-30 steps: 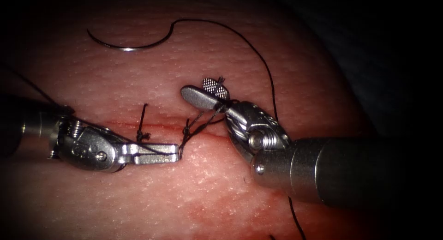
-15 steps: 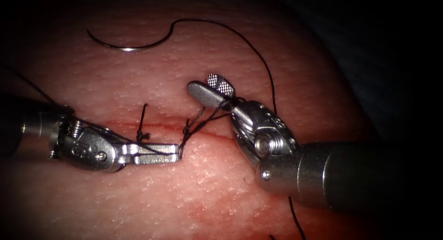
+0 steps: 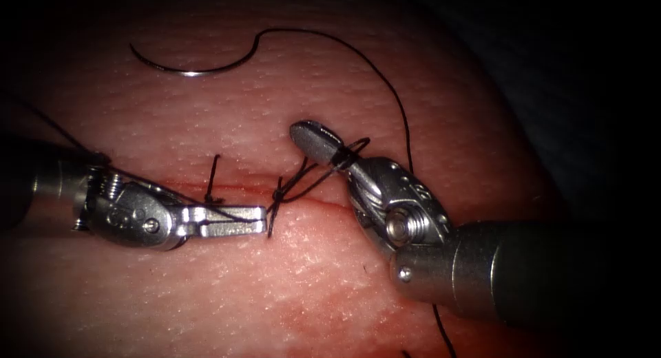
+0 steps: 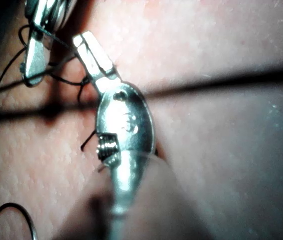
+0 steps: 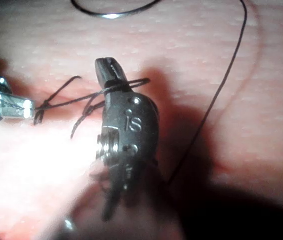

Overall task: Wound Closure
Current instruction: To tension the knot pull the suture down with the right gripper and up with the left

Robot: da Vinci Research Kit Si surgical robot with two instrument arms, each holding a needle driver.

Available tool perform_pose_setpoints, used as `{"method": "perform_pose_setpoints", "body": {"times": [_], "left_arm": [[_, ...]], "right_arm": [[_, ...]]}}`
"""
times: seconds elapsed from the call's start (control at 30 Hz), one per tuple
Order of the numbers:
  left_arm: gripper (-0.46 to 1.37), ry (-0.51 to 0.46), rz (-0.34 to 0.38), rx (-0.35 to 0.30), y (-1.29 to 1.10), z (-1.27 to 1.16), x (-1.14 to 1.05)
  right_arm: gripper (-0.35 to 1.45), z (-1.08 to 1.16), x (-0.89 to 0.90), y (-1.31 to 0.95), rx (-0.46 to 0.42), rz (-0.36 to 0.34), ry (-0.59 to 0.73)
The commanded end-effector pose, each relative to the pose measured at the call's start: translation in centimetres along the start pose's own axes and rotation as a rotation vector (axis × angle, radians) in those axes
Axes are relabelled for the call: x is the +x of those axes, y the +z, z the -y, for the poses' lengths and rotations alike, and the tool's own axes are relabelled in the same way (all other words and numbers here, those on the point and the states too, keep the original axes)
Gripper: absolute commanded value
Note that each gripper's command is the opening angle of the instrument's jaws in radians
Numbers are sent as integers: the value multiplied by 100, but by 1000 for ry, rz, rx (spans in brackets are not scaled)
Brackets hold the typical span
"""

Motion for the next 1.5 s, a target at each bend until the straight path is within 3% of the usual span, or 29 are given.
{"method": "perform_pose_setpoints", "body": {"times": [0.03, 0.3, 0.43, 1.03, 1.1, 1.17, 1.5], "left_arm": [[-35, -14, 13, 5, -1, 11, 1], [-35, -44, 67, 58, 0, 83, -15], [-35, -51, 78, 67, 3, 105, -27], [-35, -51, 129, 62, 31, 154, -61], [-35, -47, 140, 60, 35, 159, -66], [-35, -38, 166, 55, 42, 164, -73], [-35, 85, 289, 68, 63, 195, -113]], "right_arm": [[-35, 1, 2, -3, -7, 1, -17], [-35, 13, 8, -12, 3, -11, -115], [-35, 19, 7, -15, 10, -14, -137], [-35, 36, -11, -25, 144, 53, -187], [-35, 36, -15, -27, 159, 96, -208], [-35, 35, -19, -28, 191, 171, -213], [-35, 43, -30, -28, 275, 203, -202]]}}
